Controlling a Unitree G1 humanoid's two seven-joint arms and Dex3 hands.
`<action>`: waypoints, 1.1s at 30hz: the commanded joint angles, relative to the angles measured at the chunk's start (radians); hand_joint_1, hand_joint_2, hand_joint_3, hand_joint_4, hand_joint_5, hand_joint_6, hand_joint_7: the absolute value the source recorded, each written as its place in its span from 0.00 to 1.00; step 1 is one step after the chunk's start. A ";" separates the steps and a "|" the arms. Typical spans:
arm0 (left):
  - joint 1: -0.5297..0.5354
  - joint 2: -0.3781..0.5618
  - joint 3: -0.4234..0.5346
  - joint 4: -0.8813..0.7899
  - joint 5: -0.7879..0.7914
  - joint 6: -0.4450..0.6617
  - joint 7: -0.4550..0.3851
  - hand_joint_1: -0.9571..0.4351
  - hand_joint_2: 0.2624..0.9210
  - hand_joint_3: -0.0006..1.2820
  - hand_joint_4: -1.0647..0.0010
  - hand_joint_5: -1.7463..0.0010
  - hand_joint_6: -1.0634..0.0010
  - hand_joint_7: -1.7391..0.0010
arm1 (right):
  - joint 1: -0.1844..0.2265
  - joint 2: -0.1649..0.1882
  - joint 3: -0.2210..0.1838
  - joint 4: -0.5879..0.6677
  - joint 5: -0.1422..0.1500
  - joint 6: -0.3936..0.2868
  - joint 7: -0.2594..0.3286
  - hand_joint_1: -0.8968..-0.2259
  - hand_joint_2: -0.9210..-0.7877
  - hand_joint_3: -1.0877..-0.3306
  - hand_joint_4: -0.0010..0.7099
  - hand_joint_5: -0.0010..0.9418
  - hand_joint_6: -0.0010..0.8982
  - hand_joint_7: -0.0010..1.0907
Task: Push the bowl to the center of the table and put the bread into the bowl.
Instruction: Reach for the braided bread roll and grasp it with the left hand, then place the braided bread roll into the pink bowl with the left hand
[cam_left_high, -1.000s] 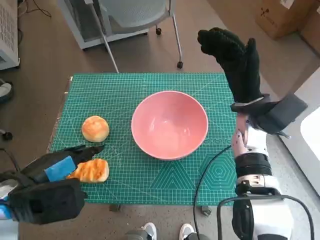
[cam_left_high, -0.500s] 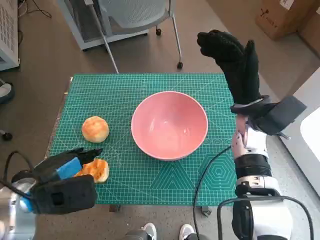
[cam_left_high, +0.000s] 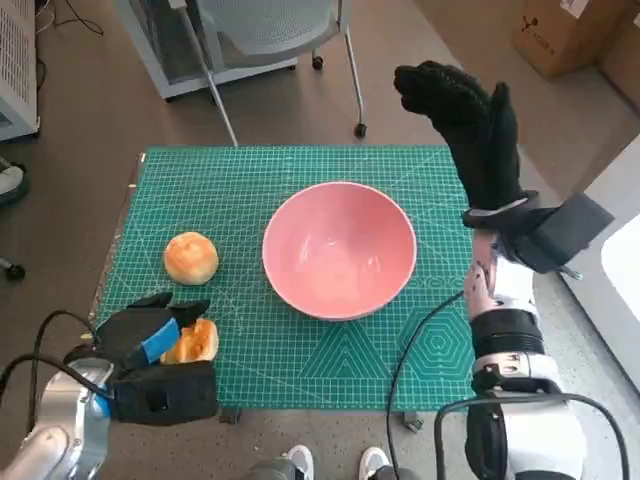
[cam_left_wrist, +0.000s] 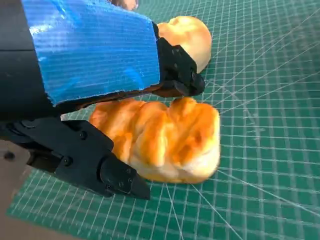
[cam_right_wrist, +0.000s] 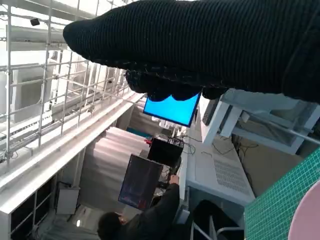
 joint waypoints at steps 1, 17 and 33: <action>-0.023 -0.026 -0.013 0.050 0.033 -0.040 0.013 0.70 0.93 0.02 0.48 0.98 0.43 0.97 | 0.034 0.000 0.005 0.001 0.000 -0.001 0.003 0.42 0.00 0.76 0.35 0.00 0.42 0.01; -0.025 -0.048 0.051 0.099 0.007 -0.151 0.022 0.69 1.00 0.09 0.39 0.26 0.44 0.38 | 0.040 -0.001 0.003 0.009 0.006 -0.009 0.014 0.46 0.00 0.73 0.35 0.00 0.42 0.00; -0.047 -0.054 0.228 -0.096 -0.104 -0.157 -0.043 0.69 1.00 0.04 0.34 0.31 0.39 0.38 | 0.049 0.000 0.003 0.009 0.007 -0.006 0.019 0.46 0.00 0.72 0.34 0.00 0.43 0.01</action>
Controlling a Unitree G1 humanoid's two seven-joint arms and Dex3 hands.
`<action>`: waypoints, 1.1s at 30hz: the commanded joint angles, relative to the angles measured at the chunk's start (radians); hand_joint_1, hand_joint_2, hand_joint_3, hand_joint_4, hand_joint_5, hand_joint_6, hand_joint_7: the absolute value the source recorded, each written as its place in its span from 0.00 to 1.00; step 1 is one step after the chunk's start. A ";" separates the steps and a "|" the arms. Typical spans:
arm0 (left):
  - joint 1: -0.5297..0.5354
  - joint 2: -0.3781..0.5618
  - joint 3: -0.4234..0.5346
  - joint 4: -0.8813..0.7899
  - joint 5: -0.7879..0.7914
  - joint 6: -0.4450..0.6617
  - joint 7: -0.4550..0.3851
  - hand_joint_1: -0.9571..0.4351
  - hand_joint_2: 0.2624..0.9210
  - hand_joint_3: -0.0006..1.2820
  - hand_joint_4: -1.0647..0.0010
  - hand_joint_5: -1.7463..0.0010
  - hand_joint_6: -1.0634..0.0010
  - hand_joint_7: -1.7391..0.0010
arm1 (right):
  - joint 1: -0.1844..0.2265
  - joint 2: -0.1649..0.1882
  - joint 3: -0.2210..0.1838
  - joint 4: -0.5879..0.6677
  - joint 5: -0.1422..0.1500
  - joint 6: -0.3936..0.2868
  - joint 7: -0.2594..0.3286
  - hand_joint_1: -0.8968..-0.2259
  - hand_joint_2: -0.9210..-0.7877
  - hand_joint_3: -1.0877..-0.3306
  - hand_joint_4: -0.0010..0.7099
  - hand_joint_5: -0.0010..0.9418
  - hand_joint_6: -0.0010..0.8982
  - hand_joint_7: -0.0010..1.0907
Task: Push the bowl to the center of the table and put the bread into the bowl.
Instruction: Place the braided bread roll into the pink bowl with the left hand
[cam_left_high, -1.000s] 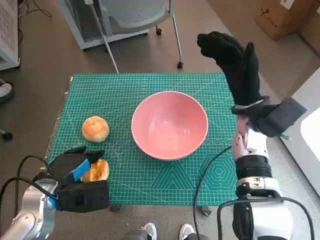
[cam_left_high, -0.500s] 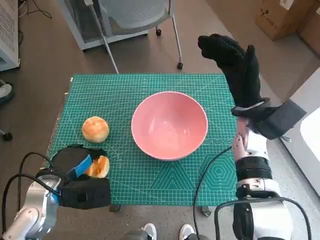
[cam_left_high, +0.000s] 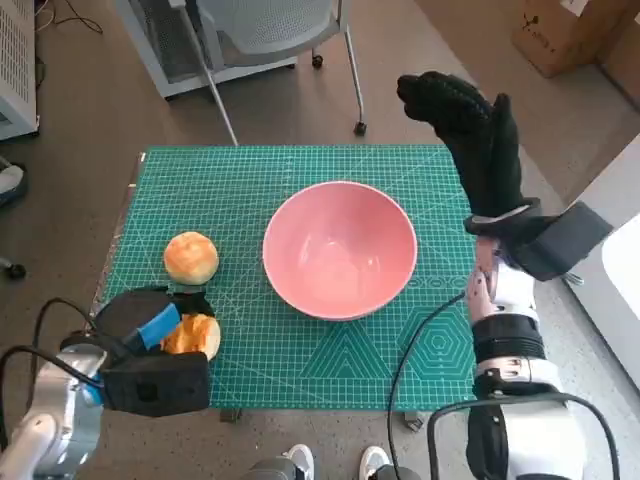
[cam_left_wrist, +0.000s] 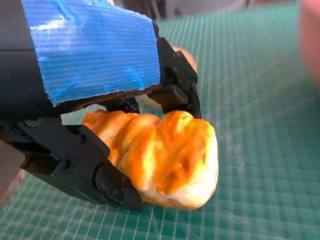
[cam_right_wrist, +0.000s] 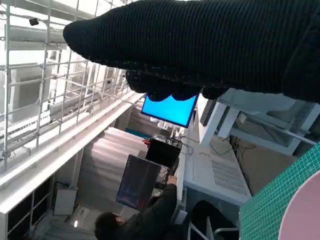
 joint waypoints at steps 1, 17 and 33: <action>-0.033 -0.019 0.067 -0.087 -0.026 0.016 -0.008 0.69 1.00 0.04 0.34 0.31 0.39 0.38 | 0.026 0.000 0.002 0.012 0.005 0.008 0.008 0.47 0.00 0.72 0.34 0.00 0.43 0.01; -0.359 -0.052 0.094 -0.180 -0.027 0.033 -0.028 0.69 0.99 0.03 0.31 0.36 0.37 0.36 | 0.034 0.004 0.002 0.007 0.009 0.019 0.012 0.47 0.00 0.73 0.35 0.00 0.45 0.01; -0.771 -0.264 -0.164 0.102 0.005 -0.018 -0.065 0.69 1.00 0.05 0.34 0.37 0.41 0.31 | 0.084 -0.010 0.008 -0.047 0.005 0.011 0.006 0.47 0.00 0.71 0.33 0.00 0.43 0.00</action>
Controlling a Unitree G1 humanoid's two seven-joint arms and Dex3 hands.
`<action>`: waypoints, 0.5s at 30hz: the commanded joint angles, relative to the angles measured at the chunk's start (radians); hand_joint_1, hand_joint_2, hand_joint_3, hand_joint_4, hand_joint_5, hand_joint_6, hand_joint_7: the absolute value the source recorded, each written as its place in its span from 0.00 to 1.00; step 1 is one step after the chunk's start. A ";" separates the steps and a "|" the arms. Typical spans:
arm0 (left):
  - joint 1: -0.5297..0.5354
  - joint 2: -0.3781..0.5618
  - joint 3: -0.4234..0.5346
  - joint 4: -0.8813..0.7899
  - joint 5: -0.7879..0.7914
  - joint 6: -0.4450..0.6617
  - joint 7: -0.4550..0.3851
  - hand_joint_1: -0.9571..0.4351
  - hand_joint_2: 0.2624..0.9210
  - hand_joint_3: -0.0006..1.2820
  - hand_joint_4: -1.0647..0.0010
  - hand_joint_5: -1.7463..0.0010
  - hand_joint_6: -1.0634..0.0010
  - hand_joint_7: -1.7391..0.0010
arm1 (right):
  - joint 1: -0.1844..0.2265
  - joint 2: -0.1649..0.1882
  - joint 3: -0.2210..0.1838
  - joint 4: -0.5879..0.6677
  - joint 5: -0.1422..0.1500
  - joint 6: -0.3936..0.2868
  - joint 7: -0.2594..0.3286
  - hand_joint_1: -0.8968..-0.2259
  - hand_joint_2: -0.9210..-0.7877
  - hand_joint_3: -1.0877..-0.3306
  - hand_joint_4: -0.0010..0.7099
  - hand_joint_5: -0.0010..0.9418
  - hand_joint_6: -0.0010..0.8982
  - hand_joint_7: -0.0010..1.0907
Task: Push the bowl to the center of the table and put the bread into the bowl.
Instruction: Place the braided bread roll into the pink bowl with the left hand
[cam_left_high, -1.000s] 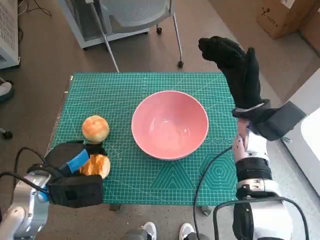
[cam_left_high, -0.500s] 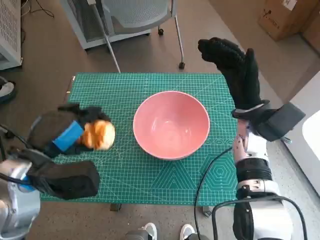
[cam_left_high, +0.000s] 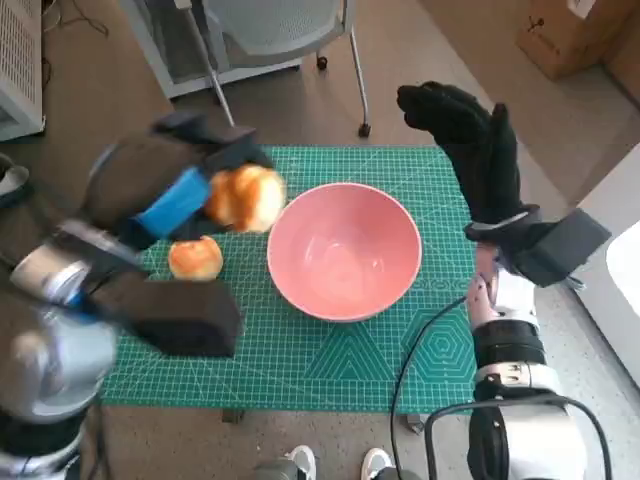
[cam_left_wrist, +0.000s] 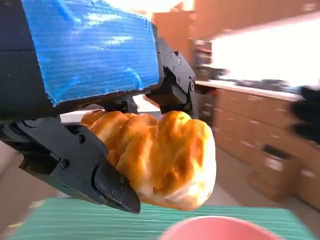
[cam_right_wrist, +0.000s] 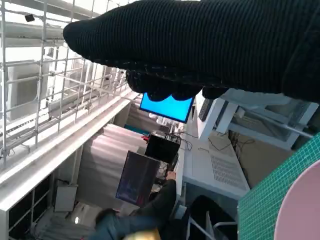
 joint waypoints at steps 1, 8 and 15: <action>-0.102 -0.073 -0.074 0.133 -0.003 -0.040 -0.008 0.69 1.00 0.05 0.34 0.36 0.41 0.31 | 0.045 -0.009 0.005 -0.017 0.000 0.007 -0.003 0.47 0.00 0.71 0.33 0.00 0.43 0.00; -0.167 -0.163 -0.146 0.313 -0.002 -0.125 0.030 0.69 1.00 0.06 0.35 0.34 0.44 0.30 | 0.075 -0.012 0.005 -0.047 0.000 0.002 -0.010 0.48 0.00 0.70 0.32 0.00 0.41 0.00; -0.178 -0.233 -0.190 0.418 -0.003 -0.112 -0.003 0.69 1.00 0.12 0.40 0.28 0.53 0.28 | 0.102 -0.019 0.003 -0.074 0.003 0.003 -0.019 0.47 0.00 0.69 0.32 0.00 0.41 0.00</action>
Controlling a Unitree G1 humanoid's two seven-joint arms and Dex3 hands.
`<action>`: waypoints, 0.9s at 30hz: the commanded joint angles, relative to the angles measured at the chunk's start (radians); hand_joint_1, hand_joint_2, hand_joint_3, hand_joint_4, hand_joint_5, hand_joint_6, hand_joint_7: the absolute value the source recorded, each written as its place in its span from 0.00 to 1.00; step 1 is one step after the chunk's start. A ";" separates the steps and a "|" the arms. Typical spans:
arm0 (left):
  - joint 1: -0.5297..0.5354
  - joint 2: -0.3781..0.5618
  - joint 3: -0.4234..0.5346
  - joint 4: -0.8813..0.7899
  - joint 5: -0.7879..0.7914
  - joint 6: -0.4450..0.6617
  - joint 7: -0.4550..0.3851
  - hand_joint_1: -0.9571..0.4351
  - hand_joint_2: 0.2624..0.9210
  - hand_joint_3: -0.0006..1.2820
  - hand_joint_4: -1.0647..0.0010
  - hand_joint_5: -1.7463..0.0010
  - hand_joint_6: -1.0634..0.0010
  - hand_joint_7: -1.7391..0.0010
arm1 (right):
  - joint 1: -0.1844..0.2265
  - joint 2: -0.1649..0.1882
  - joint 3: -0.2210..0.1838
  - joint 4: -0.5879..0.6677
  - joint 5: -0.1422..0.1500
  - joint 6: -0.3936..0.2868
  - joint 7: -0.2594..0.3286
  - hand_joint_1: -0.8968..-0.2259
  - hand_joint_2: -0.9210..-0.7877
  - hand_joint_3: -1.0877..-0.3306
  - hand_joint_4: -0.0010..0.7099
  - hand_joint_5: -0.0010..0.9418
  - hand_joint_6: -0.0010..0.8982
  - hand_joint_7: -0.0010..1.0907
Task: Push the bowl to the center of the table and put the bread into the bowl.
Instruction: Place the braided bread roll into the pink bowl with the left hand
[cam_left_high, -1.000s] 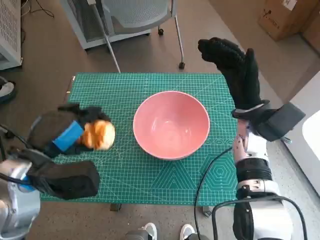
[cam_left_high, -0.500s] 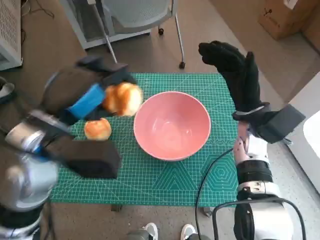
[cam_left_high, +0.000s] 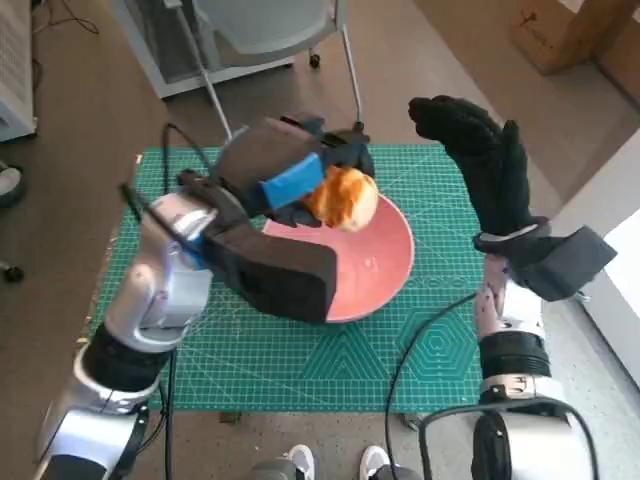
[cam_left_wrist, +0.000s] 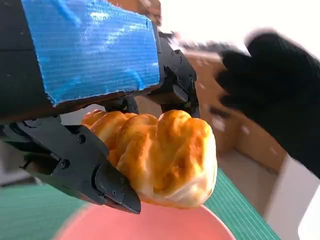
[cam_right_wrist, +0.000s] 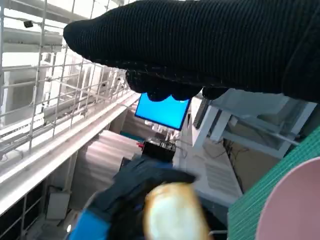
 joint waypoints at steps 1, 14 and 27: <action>-0.019 -0.029 -0.025 0.041 0.001 0.037 -0.043 0.64 1.00 0.14 0.47 0.31 0.54 0.25 | 0.040 -0.007 0.002 -0.016 0.005 0.008 -0.010 0.46 0.00 0.69 0.32 0.00 0.40 0.00; 0.008 -0.048 -0.028 0.028 -0.052 0.185 -0.212 0.50 0.86 0.02 0.92 0.97 0.93 0.76 | 0.066 -0.007 -0.003 -0.053 0.026 0.024 -0.020 0.49 0.00 0.70 0.32 0.00 0.40 0.00; 0.072 -0.022 0.010 -0.026 -0.069 0.195 -0.180 0.45 0.87 0.01 0.91 1.00 0.92 0.80 | 0.058 0.009 0.011 -0.036 0.023 0.025 -0.034 0.49 0.00 0.70 0.32 0.00 0.39 0.00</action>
